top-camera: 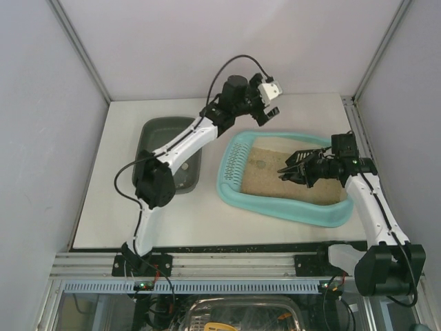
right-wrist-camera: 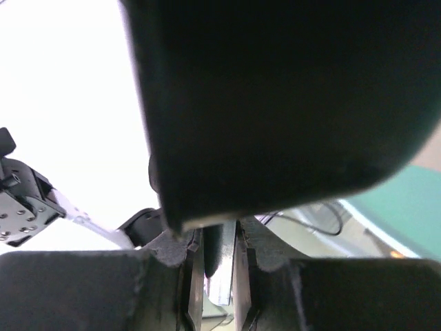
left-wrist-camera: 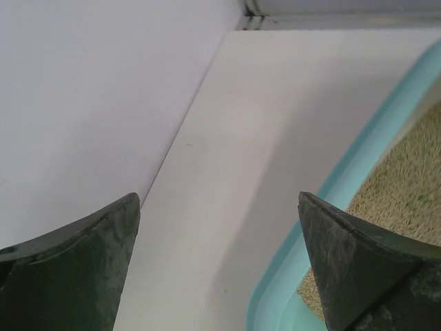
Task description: Clean the litter box
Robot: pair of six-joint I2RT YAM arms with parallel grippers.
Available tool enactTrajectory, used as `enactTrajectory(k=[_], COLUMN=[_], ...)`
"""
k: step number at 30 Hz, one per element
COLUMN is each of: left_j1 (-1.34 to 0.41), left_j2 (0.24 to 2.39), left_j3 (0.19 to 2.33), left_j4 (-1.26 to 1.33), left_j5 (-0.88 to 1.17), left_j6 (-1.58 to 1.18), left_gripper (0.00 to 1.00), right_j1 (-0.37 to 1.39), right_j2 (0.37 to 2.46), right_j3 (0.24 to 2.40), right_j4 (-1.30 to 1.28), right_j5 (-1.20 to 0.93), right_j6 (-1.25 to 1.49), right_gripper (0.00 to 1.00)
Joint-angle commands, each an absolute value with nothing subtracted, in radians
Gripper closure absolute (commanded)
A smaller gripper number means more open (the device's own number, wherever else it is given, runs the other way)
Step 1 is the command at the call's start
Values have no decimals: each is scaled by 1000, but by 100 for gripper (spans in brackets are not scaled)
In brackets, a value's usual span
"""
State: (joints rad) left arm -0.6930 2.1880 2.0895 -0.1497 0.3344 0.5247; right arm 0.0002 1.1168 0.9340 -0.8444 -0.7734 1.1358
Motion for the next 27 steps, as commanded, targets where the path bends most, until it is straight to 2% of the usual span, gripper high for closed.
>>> enactTrajectory(k=[1, 9, 12, 19, 27], left_j1=[-636, -499, -491, -457, -457], left_j2=[2095, 2104, 2119, 2116, 2087], left_j3=[2130, 2003, 1957, 1839, 1732], left_j4=[-199, -120, -62, 22, 84], left_j5=[193, 270, 315, 336, 349], left_j6=[249, -144, -213, -337, -400], left_gripper=[0, 0, 0, 0, 0], right_j1=[14, 103, 168, 306, 317], right_j2=[1150, 1133, 1153, 1378, 1466], right_j3=[994, 1009, 1008, 1007, 995], right_j4=[-863, -944, -808, -561, -337], right_j5=[-923, -837, -771, -812, -791], right_j6=[1311, 1656, 1769, 1795, 1838], right_gripper=[100, 100, 100, 100, 100])
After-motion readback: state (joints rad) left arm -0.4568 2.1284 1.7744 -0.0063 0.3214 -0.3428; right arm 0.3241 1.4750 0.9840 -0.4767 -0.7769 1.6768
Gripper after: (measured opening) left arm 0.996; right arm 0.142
